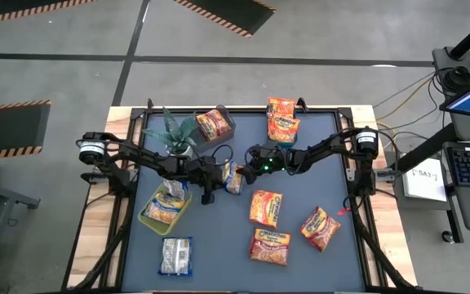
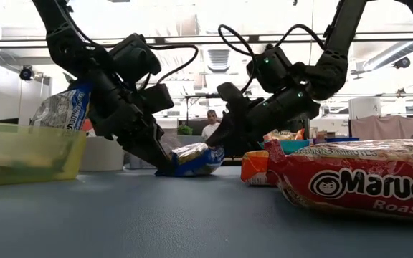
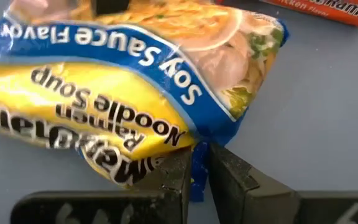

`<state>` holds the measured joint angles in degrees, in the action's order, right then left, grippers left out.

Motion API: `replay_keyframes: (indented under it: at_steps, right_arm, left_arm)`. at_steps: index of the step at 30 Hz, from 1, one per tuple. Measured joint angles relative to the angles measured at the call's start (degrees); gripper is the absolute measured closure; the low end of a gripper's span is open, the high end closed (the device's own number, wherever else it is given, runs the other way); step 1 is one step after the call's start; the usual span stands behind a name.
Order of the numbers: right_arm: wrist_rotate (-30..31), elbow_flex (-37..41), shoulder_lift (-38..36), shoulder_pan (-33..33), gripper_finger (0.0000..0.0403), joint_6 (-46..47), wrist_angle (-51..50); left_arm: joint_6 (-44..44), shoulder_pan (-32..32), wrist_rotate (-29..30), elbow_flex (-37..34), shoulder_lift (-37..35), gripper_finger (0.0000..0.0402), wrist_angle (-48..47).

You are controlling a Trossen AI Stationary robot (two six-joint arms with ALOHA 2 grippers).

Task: Sort Maruchan noodles
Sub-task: Put the blue noodle pack into the yellow bin

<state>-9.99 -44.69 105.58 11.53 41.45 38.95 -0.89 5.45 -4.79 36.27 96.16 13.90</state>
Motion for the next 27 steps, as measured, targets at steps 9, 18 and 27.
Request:
replay_keyframes:
  at_steps: [9, 18, 27]
  right_arm:
    - [-0.1, 0.0, -3.0, 0.0, 0.0373, -8.4, -0.9]
    - [-0.5, 0.0, -9.1, -0.5, 0.0375, -21.7, -4.9]
    - [1.0, 0.1, -14.6, -2.0, 0.0376, -35.3, -7.1]
  left_arm:
    - [-0.2, 0.0, 0.0, 0.1, -3.5, 0.0365, -2.2]
    - [-3.4, 0.0, -0.2, 0.1, -13.6, 0.0365, -5.9]
    - [-2.8, 0.0, -2.0, 0.0, -24.5, 0.0364, -7.5]
